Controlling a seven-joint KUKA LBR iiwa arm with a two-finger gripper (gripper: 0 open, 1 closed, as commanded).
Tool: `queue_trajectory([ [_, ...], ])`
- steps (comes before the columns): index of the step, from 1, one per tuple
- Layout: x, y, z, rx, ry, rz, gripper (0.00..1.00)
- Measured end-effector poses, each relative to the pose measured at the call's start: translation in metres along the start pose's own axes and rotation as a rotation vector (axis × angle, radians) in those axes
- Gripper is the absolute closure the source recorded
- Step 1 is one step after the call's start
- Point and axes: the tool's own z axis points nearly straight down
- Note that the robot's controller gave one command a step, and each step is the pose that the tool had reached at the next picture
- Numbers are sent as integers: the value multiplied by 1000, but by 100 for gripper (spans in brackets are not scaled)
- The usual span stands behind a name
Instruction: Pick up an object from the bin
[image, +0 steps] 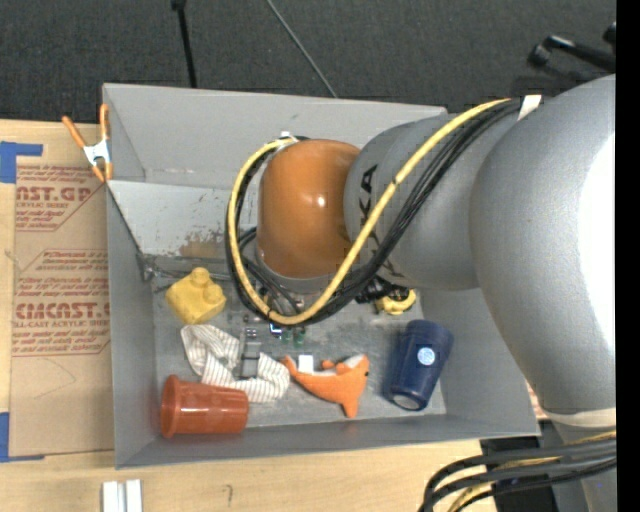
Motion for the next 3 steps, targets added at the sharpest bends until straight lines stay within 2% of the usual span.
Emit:
queue_trajectory([
  [1,27,-4,2,-1,2,154,0],
  [2,27,0,72,-4,-4,293,0],
  [3,24,-2,86,-10,-19,401,100],
])
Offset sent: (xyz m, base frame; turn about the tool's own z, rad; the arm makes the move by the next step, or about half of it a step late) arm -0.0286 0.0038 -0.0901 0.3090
